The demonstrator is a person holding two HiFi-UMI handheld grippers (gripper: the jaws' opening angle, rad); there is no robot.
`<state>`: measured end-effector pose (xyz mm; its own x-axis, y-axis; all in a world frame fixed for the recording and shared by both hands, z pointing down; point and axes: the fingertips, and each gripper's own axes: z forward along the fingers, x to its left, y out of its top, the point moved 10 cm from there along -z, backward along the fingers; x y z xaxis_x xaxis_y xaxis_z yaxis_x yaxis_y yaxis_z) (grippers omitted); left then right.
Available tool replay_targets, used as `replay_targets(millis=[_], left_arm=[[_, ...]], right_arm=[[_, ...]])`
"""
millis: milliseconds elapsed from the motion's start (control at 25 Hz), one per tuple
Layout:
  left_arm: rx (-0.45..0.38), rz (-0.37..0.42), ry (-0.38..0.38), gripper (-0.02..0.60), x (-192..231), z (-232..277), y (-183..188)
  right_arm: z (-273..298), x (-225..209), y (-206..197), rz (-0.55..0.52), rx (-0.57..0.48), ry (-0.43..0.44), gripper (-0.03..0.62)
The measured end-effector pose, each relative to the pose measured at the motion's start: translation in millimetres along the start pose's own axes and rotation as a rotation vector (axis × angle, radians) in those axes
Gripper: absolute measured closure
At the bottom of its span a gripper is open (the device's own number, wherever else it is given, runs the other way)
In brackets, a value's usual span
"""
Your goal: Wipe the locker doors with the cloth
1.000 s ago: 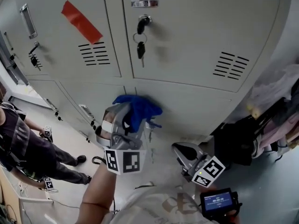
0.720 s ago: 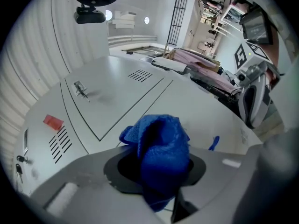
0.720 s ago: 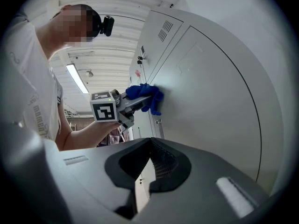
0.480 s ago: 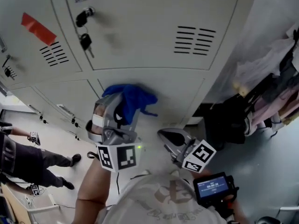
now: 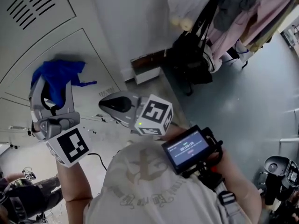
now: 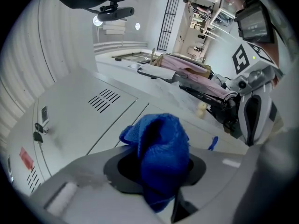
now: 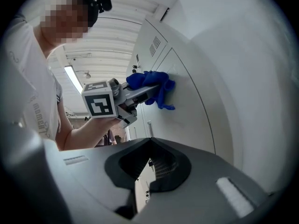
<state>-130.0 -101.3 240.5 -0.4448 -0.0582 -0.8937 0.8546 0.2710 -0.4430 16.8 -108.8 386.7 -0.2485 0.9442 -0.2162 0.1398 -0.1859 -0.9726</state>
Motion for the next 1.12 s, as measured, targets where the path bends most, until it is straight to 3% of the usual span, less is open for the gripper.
replay_targets(millis=[120, 200, 280, 400, 640, 760, 880, 1000, 1120], left_arm=[[0.019, -0.04, -0.03, 0.446, -10.5, 4.7, 13.7], [0.009, -0.143, -0.104, 0.446, -26.5, 6.5, 25.9], [-0.056, -0.252, -0.173, 0.446, -47.0, 8.8, 38.0], [-0.102, -0.441, -0.13, 0.446, -70.2, 1.5, 32.5], [0.019, -0.697, -0.167, 0.445, -111.1, -50.5, -10.3], [0.057, -0.908, -0.139, 0.445, -141.1, -80.0, -29.0], [0.153, -1.09, -0.114, 0.445, -158.7, -107.7, -48.3], [0.217, -1.089, -0.063, 0.445, -150.2, -123.7, -76.6], [0.205, -1.079, -0.057, 0.445, -143.4, -132.9, -88.5]], right_arm=[[-13.9, -4.4, -0.4, 0.002, 0.001, 0.015, 0.591], [-34.9, -4.5, -3.3, 0.017, 0.014, -0.003, 0.591], [-59.0, -4.9, -7.3, 0.036, 0.028, -0.042, 0.591], [-70.6, -16.9, -14.2, 0.054, 0.031, -0.037, 0.591], [-86.0, -22.2, -33.3, 0.097, 0.043, 0.004, 0.591], [-91.1, -13.7, -37.9, 0.102, 0.048, 0.023, 0.591], [-88.1, -6.6, -41.9, 0.105, 0.056, 0.033, 0.591], [-60.1, -10.7, -43.0, 0.083, 0.045, 0.087, 0.591], [-49.7, -2.5, -39.1, 0.084, 0.029, 0.092, 0.591]])
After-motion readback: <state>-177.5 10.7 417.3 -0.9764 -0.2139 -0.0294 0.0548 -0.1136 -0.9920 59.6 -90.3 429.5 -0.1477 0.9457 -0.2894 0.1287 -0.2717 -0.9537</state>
